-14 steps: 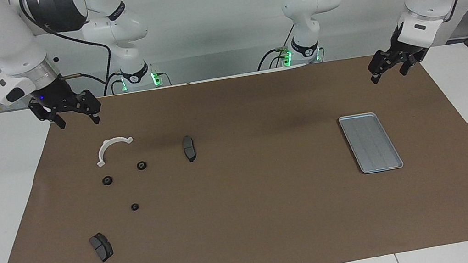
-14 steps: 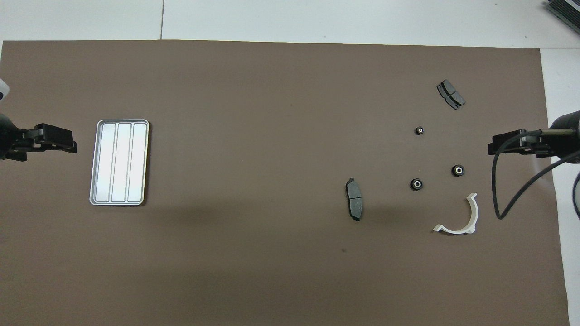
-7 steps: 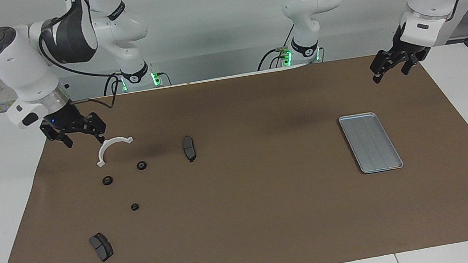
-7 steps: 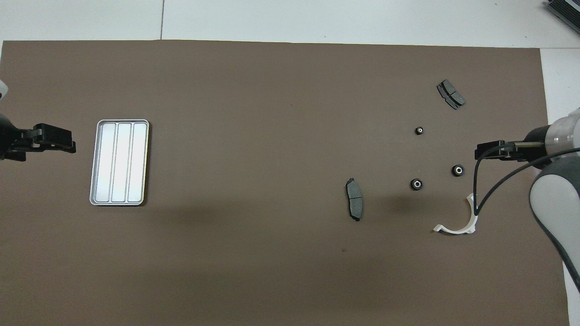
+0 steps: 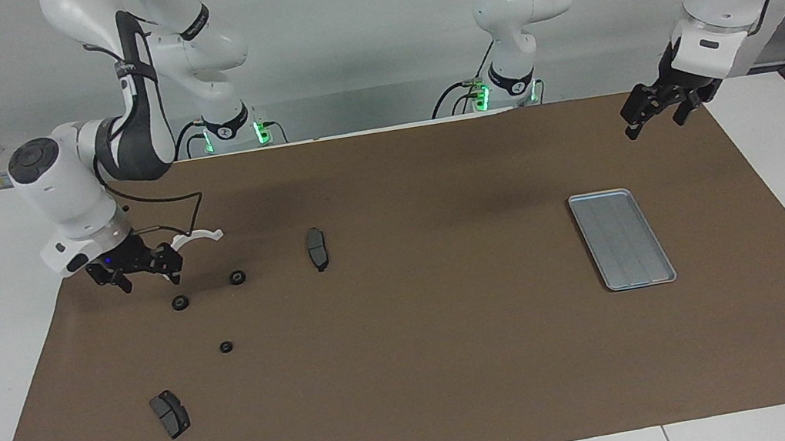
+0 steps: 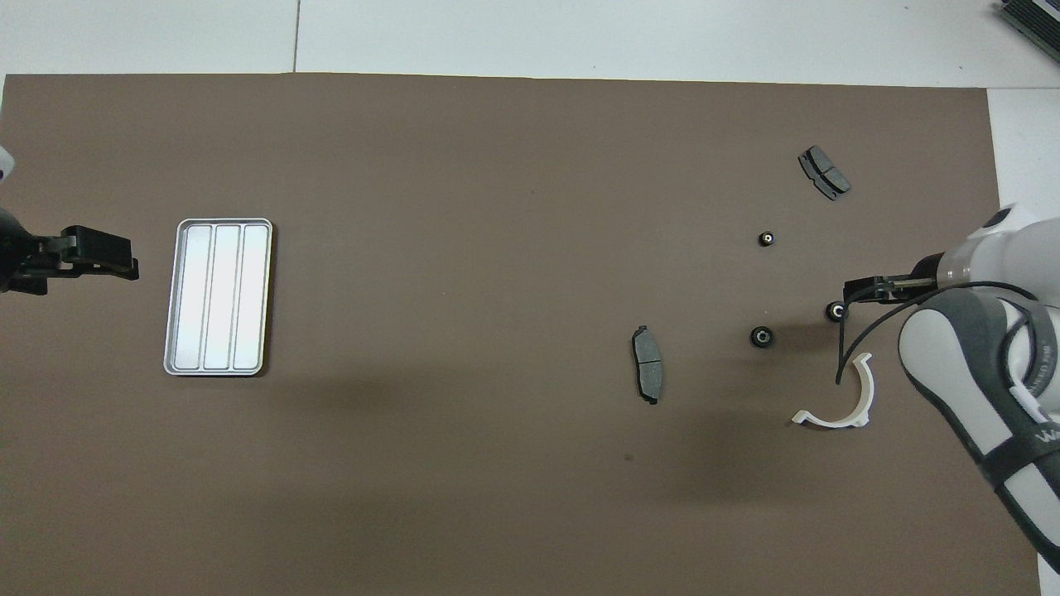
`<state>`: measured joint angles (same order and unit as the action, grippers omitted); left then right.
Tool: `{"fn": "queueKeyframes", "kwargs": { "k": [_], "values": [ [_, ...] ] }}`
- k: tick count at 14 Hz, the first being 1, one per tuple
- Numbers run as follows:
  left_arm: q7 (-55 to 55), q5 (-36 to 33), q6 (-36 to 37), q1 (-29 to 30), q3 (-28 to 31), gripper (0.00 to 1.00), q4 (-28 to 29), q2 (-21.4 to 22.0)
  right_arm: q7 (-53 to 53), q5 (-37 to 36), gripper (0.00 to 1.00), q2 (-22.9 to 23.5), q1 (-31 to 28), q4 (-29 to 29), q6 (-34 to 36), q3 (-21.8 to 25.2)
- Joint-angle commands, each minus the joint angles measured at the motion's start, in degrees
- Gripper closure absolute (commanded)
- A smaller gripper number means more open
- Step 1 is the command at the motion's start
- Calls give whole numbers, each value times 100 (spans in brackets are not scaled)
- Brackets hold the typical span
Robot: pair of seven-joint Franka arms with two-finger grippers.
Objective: Pick bearing gear from pile to tray
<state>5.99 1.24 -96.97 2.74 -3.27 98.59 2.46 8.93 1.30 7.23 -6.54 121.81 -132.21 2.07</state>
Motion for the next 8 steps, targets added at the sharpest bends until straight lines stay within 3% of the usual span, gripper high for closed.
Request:
{"fn": "queueKeyframes", "kwargs": {
  "k": [1, 4, 8],
  "values": [
    [-28, 60, -32, 60, -25, 0, 161, 167, 100, -43, 0, 198, -41, 264, -610, -58],
    [-37, 60, -32, 60, -25, 0, 161, 167, 56, -43, 0, 454, 12, 273, -1007, -58],
    [-37, 60, -32, 60, -25, 0, 161, 167, 56, -43, 1, 533, 12, 379, -1017, -66]
  ]
}}
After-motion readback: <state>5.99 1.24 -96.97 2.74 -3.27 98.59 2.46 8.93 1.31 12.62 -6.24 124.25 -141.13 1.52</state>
